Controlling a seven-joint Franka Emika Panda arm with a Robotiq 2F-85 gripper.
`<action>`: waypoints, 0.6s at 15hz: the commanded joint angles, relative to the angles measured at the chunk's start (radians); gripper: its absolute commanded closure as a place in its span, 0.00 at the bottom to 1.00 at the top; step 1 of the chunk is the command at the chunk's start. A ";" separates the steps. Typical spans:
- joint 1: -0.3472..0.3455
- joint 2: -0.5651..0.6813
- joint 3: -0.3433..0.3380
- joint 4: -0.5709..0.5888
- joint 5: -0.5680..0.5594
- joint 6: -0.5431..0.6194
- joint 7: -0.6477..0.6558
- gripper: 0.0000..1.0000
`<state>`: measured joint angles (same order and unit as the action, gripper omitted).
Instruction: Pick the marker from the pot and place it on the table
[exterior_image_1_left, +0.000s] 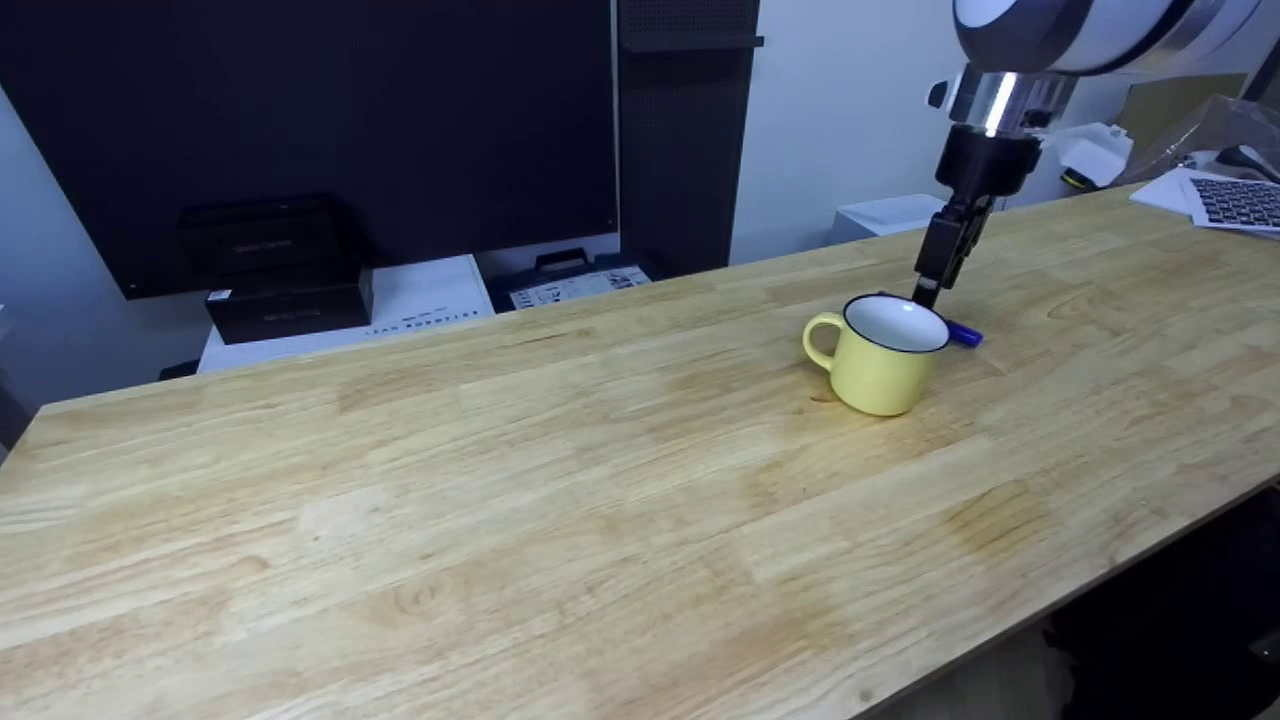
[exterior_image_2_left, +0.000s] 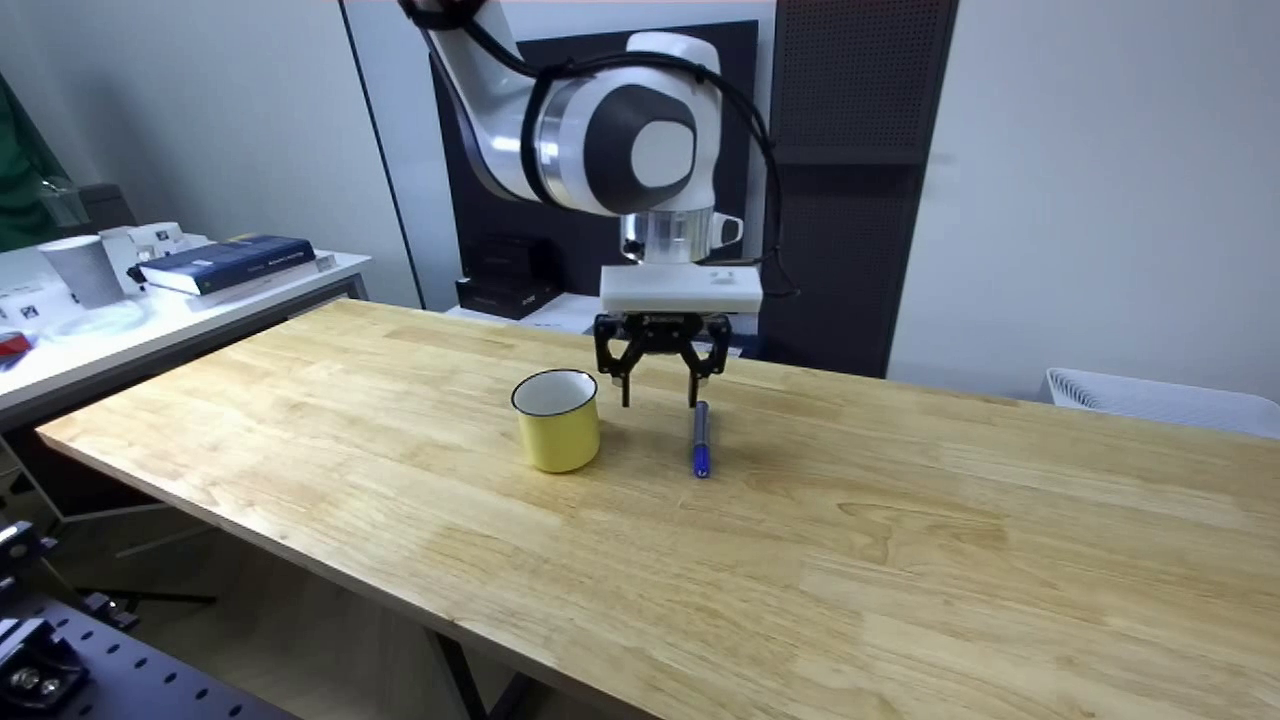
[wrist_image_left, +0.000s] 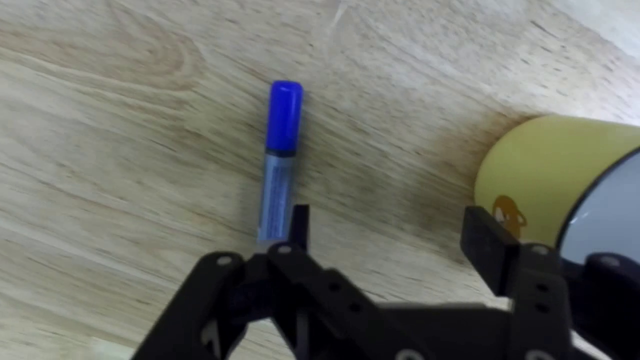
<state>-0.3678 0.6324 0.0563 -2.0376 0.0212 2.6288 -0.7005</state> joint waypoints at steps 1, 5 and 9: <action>0.102 -0.123 -0.046 -0.094 -0.025 -0.074 0.160 0.00; 0.202 -0.281 -0.088 -0.212 -0.063 -0.104 0.356 0.00; 0.259 -0.437 -0.099 -0.298 -0.069 -0.178 0.495 0.00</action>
<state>-0.1488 0.3314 -0.0223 -2.2463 -0.0281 2.4973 -0.3209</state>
